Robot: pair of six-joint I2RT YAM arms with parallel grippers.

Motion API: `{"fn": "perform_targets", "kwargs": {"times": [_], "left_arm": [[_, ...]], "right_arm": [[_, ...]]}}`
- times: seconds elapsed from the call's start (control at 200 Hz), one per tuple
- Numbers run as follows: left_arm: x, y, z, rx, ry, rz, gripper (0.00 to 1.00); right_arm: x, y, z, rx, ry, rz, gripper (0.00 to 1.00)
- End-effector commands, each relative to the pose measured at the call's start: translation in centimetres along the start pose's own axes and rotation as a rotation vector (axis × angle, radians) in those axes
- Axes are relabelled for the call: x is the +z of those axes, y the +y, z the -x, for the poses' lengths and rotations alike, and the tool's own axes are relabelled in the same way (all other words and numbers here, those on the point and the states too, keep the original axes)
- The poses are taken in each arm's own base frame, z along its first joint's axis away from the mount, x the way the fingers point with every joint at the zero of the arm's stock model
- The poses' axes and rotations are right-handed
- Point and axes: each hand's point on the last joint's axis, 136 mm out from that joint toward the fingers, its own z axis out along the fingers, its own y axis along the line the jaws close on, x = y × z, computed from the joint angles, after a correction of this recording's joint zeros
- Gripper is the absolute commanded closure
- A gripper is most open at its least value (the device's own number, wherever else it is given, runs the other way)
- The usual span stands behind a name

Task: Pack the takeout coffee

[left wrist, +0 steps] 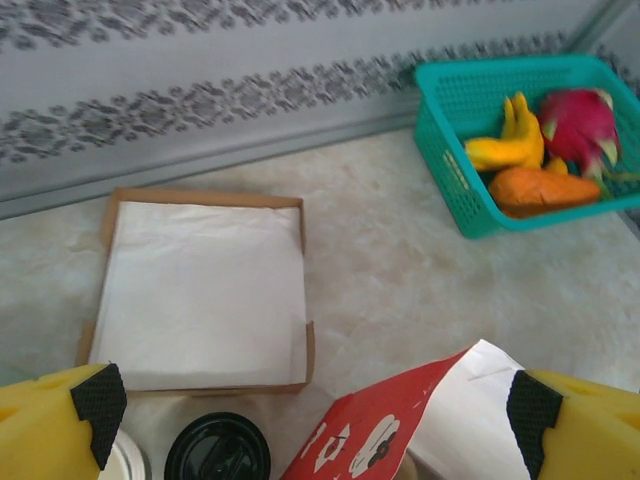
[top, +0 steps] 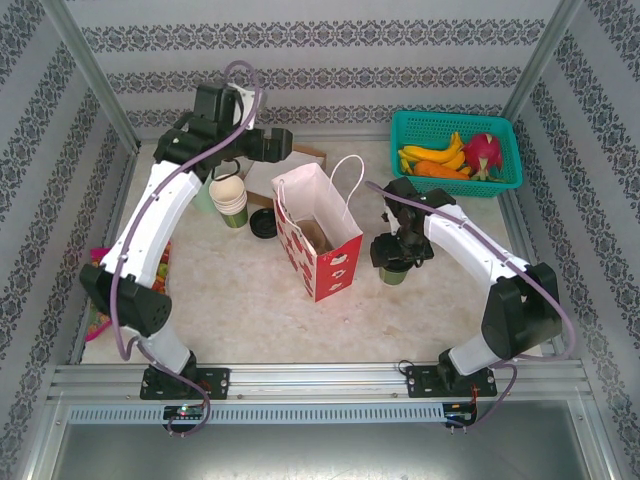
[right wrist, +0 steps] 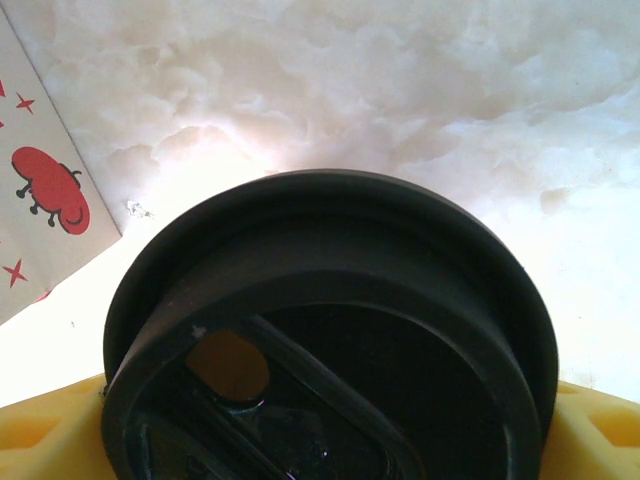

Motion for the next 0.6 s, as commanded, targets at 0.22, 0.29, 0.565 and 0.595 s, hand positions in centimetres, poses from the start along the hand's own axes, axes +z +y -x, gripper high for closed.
{"fn": "perform_targets", "kwargs": {"times": [0.22, 0.29, 0.565, 0.595], "left_arm": [[2.4, -3.1, -2.0, 0.139, 0.177, -0.251, 0.03], [2.9, -3.4, -2.4, 0.163, 0.205, -0.280, 0.06], [3.8, -3.7, -4.5, 0.290, 0.294, -0.311, 0.12], [3.7, -3.8, -4.9, 0.307, 0.306, -0.326, 0.13]], "right_arm": [[-0.6, 0.7, -0.7, -0.037, 0.010, 0.019, 0.31], [-0.6, 0.8, -0.6, -0.044, 0.009, 0.021, 0.31], [-1.0, 0.9, -0.4, -0.048, 0.005, 0.012, 0.31], [-1.1, 0.9, -0.5, -0.047, 0.006, 0.011, 0.31]]}}
